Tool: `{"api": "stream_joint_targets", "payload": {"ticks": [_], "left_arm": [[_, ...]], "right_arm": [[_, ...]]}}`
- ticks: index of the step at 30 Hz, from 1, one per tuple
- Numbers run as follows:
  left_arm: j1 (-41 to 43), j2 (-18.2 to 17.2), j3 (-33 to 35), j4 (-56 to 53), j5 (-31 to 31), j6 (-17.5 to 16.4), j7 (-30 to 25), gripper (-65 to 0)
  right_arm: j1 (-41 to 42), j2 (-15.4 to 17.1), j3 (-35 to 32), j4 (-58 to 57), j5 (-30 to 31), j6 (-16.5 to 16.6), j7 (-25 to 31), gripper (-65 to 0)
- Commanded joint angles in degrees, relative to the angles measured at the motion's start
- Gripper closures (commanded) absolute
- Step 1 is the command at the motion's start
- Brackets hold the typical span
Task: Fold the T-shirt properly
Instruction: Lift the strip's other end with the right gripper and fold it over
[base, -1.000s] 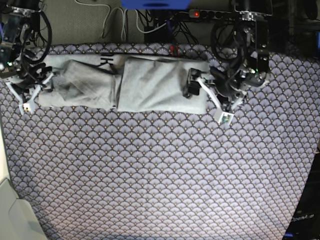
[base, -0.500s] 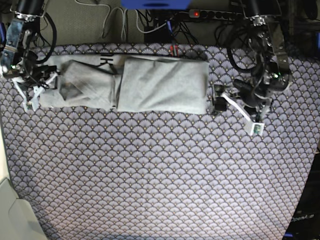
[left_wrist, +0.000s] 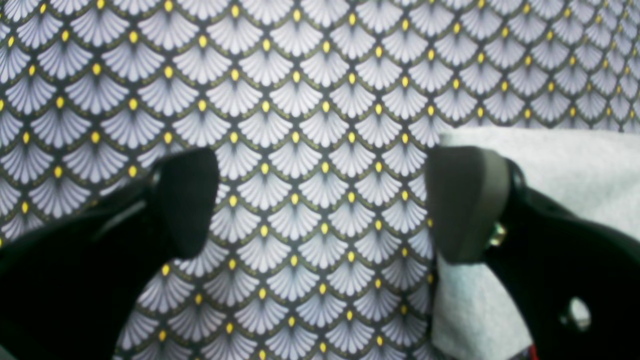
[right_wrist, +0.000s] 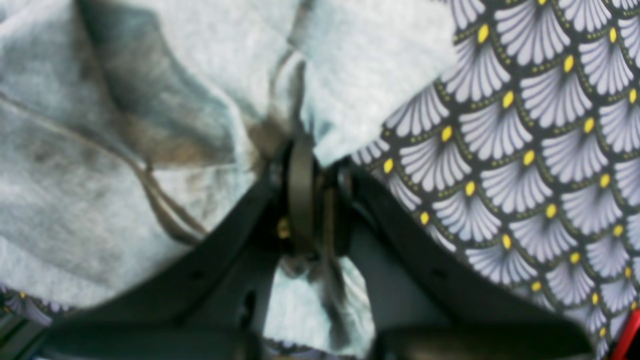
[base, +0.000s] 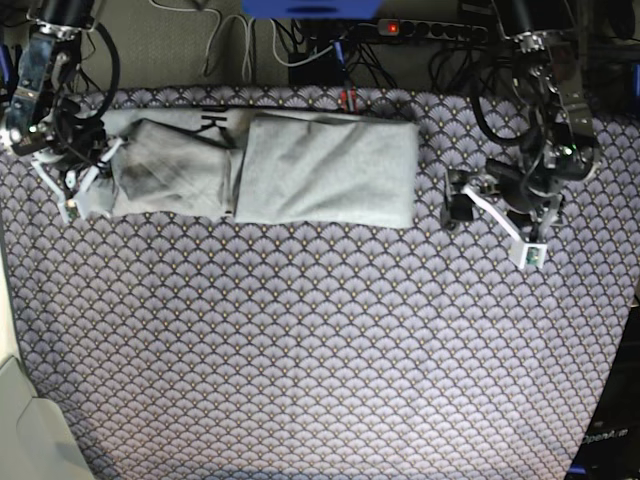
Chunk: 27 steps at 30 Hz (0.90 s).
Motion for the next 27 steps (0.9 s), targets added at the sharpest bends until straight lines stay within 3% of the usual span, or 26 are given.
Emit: {"api": "stream_joint_targets", "payload": {"ticks": [1, 3, 7, 11, 16, 20, 27], "left_arm": [[-0.15, -1.0, -0.15, 0.85, -0.13, 0.04, -1.18, -65.0], [0.64, -1.97, -0.15, 0.85, -0.04, 0.13, -1.18, -65.0], [2.66, -3.64, -0.15, 0.85, -0.13, 0.13, -1.18, -65.0], [4.51, -5.13, -0.5, 1.02, -0.21, 0.13, -1.18, -65.0], [6.0, -5.4, -8.23, 0.94, -0.48, -0.31, -1.18, -65.0], [7.85, -6.01, -14.56, 0.85, -0.48, -0.4, -1.18, -65.0], [11.37, -10.15, -18.61, 0.85, -0.04, -0.4, -1.18, -65.0]], "right_arm": [[-0.92, 0.38, -0.13, 2.93, 1.85, 1.21, -0.27, 0.0], [-2.51, -0.24, -0.04, 8.91, 1.85, 1.38, -0.36, 0.0], [-4.88, -2.61, -0.04, 20.43, 1.85, 6.35, -1.15, 0.0], [-4.97, -4.37, -0.13, 23.68, 1.85, 6.35, -5.37, 0.0], [-4.7, -6.57, -0.39, 24.03, 1.85, 6.35, -5.81, 0.0], [-4.7, -8.15, -5.49, 24.74, 1.94, 6.35, -5.81, 0.0], [-2.68, -12.99, -12.08, 25.26, 1.94, 6.35, -5.37, 0.0]]}}
